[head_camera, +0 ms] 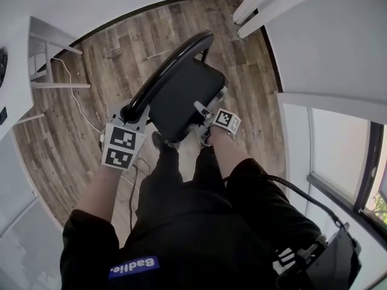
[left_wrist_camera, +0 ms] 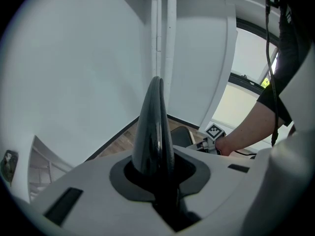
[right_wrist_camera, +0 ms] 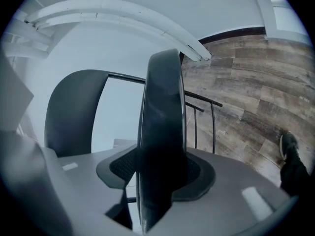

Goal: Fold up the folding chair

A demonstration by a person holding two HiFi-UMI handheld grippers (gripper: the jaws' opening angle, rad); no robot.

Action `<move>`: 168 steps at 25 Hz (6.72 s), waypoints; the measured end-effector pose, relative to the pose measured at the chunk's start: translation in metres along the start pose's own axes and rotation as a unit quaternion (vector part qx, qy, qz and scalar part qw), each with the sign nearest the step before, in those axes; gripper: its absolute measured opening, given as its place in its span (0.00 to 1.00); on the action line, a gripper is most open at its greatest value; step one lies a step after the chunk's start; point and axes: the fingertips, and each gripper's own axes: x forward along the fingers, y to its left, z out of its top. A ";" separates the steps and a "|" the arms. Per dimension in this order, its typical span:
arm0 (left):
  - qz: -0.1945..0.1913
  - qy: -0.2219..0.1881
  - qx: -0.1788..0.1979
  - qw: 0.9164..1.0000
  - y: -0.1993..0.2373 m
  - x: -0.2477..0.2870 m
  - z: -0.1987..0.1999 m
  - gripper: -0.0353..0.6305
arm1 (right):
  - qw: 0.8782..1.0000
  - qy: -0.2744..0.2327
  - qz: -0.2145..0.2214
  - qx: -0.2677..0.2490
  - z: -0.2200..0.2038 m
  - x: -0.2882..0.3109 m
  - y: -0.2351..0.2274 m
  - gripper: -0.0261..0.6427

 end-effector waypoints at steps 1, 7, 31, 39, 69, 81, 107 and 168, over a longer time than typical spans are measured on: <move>-0.002 0.002 -0.001 1.000 -0.001 -0.003 0.001 0.16 | 1.000 0.003 -0.007 -0.002 0.000 0.003 0.007 0.32; -0.012 0.005 0.004 1.000 -0.005 -0.012 0.010 0.14 | 0.999 0.015 -0.045 -0.006 0.000 0.016 0.040 0.30; 0.006 -0.006 0.024 1.000 0.001 -0.032 0.027 0.14 | 0.993 0.043 -0.094 -0.054 -0.001 0.110 0.157 0.25; 0.002 -0.007 0.025 1.000 0.004 -0.031 0.027 0.14 | 0.992 0.052 -0.098 -0.066 -0.002 0.120 0.165 0.25; -0.016 -0.027 0.043 0.999 0.027 -0.036 0.028 0.15 | 0.973 0.093 -0.126 -0.168 -0.017 0.130 0.173 0.33; -0.050 -0.040 0.039 0.997 0.070 -0.044 0.027 0.15 | 0.950 0.127 -0.162 -0.233 -0.046 0.125 0.192 0.41; -0.039 -0.035 0.042 0.998 0.110 -0.031 0.050 0.15 | 0.648 0.237 0.145 -0.709 0.063 0.012 0.429 0.41; -0.128 0.035 0.113 0.985 0.394 0.027 0.190 0.13 | 0.210 0.495 0.046 -0.842 0.178 0.299 0.520 0.11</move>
